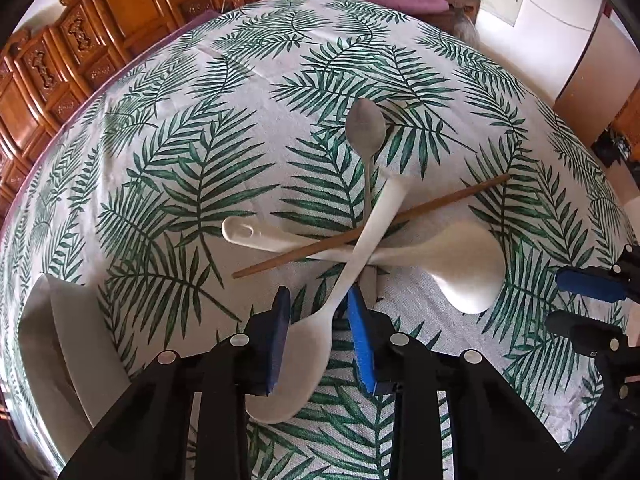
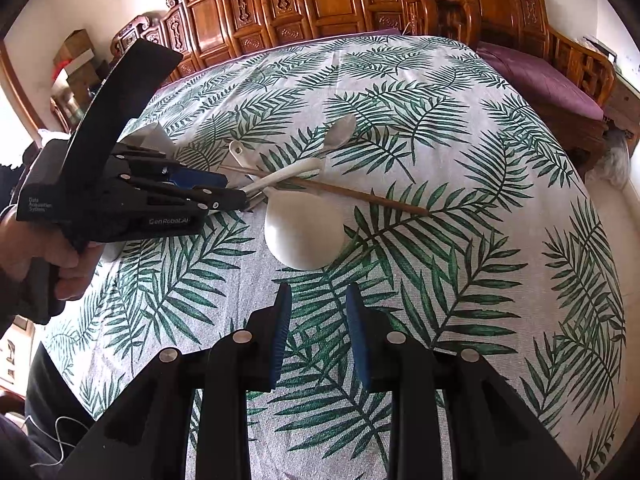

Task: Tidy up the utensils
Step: 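Grasp a white plastic spoon from the pile with the left tool, then grasp a white plastic ladle-spoon with the right tool while the left tool holds its spoon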

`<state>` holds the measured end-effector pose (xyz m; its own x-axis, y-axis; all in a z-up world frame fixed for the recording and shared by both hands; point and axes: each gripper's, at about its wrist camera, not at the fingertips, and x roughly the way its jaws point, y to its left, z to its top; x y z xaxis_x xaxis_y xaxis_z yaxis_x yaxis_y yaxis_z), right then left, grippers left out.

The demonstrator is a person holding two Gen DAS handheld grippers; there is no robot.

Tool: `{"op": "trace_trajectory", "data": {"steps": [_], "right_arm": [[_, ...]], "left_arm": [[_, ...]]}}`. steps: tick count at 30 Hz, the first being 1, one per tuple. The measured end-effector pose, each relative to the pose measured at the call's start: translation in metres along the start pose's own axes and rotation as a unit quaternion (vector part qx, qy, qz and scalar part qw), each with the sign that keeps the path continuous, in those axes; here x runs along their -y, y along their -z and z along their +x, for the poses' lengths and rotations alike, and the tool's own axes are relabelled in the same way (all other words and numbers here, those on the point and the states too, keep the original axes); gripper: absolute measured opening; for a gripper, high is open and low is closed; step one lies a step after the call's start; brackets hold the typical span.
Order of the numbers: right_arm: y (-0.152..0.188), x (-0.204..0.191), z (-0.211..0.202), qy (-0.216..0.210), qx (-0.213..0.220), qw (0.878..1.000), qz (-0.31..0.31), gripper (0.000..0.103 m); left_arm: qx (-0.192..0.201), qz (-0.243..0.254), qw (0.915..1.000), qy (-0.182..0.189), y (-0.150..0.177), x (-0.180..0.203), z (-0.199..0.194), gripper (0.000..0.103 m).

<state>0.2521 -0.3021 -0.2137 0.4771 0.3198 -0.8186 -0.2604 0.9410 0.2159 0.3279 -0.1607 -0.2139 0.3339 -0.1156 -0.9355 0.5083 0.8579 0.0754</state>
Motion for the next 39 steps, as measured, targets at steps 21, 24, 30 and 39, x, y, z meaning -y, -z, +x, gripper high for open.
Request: {"op": "trace_trajectory", "data": {"steps": [21, 24, 30, 39], "right_arm": [[-0.004, -0.01, -0.001, 0.002, 0.001, 1.0, -0.017, 0.03], [-0.013, -0.016, -0.002, 0.005, 0.004, 0.999, -0.033, 0.03], [-0.044, -0.027, 0.006, -0.005, 0.0, 0.998, -0.067, 0.042], [-0.074, -0.043, 0.041, -0.006, -0.037, 0.994, -0.105, 0.042]], "left_arm": [[0.053, -0.038, 0.9975, 0.026, 0.032, 0.0, -0.066, 0.006], [0.069, -0.04, 0.9964, 0.03, 0.036, -0.001, -0.081, 0.006], [0.095, -0.05, 0.9935, 0.038, 0.047, -0.005, -0.107, 0.006], [0.114, -0.073, 0.9898, 0.045, 0.068, -0.02, -0.129, 0.006]]}}
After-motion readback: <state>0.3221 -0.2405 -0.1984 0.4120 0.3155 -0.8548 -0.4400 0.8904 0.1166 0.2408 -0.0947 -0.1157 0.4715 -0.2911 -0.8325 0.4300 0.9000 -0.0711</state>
